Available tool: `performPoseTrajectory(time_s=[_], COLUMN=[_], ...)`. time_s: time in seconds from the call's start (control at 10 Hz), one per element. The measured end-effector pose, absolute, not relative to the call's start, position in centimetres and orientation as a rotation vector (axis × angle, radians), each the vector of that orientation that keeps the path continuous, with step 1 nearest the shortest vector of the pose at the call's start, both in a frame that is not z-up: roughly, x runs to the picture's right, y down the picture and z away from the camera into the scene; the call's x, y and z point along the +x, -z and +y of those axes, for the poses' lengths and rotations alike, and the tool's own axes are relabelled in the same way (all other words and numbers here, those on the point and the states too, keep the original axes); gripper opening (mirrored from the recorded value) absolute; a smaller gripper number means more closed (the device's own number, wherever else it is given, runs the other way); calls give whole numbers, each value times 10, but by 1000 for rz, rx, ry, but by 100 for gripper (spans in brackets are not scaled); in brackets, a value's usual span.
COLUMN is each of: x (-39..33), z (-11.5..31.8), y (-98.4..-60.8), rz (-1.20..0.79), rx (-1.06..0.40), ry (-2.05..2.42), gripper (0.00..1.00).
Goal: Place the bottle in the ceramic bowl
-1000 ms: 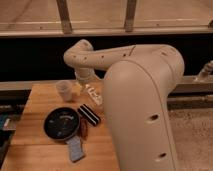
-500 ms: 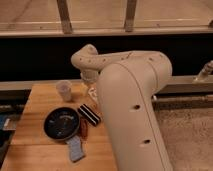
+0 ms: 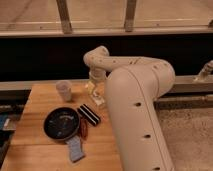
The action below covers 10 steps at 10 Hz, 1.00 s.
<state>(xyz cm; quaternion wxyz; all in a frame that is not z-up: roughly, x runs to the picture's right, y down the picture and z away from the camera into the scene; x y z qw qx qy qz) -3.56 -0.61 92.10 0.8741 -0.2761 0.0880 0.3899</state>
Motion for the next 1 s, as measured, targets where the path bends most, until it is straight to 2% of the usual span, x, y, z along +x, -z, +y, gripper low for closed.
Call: performPoseTrajectory(time_s=[0.7,0.8,1.0], x=[-74,-78,-82], z=[44,50,56], y=[-963,-967,-967], rz=[191,215,251], rx=[-742,-754,-765], ry=[-791,-774,-745], gripper=[79,73,53])
